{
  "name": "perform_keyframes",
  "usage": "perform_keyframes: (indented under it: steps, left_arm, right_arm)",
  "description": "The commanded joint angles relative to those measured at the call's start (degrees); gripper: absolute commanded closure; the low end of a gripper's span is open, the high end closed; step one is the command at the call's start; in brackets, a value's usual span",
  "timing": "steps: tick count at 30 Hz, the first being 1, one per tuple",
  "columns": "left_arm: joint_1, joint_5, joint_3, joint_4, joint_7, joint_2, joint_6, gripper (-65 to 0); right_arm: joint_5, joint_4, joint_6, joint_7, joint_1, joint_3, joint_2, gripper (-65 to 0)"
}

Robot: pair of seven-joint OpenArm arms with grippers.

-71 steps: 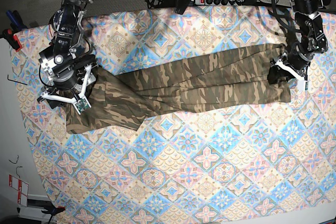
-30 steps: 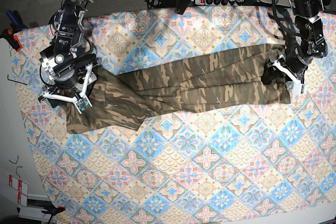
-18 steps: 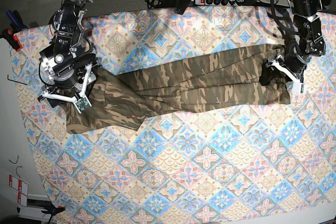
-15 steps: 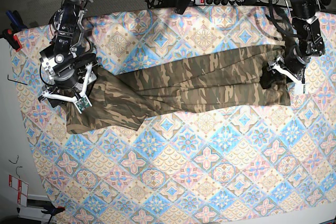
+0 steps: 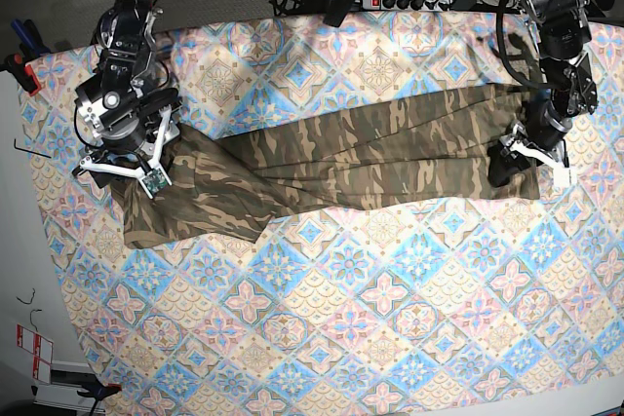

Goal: Fold the T-shirt properly
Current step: 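Lift the collar end of the strip with the left gripper, then fold the collar end over toward the right gripper with the left gripper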

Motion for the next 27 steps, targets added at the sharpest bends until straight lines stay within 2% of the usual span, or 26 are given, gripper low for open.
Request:
perform_keyframes:
  steps: [1, 3, 5, 10, 14, 18, 22, 27]
  left_arm:
    - [0.1, 5.5, 0.7, -0.9, 5.7, 0.4, 3.1, -21.5]
    - [-0.1, 7.4, 0.7, -0.9, 5.7, 0.6, 3.1, -8.5]
    - [-0.1, 10.1, 0.7, -1.0, 5.8, 1.4, 3.1, 0.0]
    - [-0.1, 16.7, 0.4, -0.7, 5.8, 2.6, 3.1, 0.0]
    - [-0.1, 17.0, 0.2, -0.6, 6.0, 3.6, 3.1, 0.0]
    - [0.0, 17.0, 0.2, 2.3, 10.1, 3.8, 3.1, 0.0]
    - [4.4, 17.3, -0.8, 16.0, 16.1, 7.5, 3.1, 0.0]
    - [13.4, 17.6, -1.3, 42.1, 23.6, 13.6, 3.1, 0.0]
  right_arm:
    - [0.1, 1.1, -0.4, 0.9, 0.8, 0.2, 0.5, -40.9]
    - [0.1, 1.1, -0.4, 0.9, 0.8, 0.2, 0.8, -40.9]
    - [0.1, 1.1, -0.4, 0.9, 0.8, -0.1, 1.3, -40.9]
    - [0.1, 1.1, -0.4, 0.9, 0.8, -0.2, 1.4, -40.9]
    - [0.1, 1.1, -0.4, 0.9, 0.9, -0.2, 1.3, -40.9]
    - [0.1, 1.1, -0.4, 0.9, 0.9, -0.2, 1.3, -40.9]
    - [0.1, 1.1, -0.4, 0.9, 0.8, -0.2, 1.3, -40.9]
    - [0.1, 1.1, -0.4, 0.9, 0.8, 0.0, 1.4, -40.9]
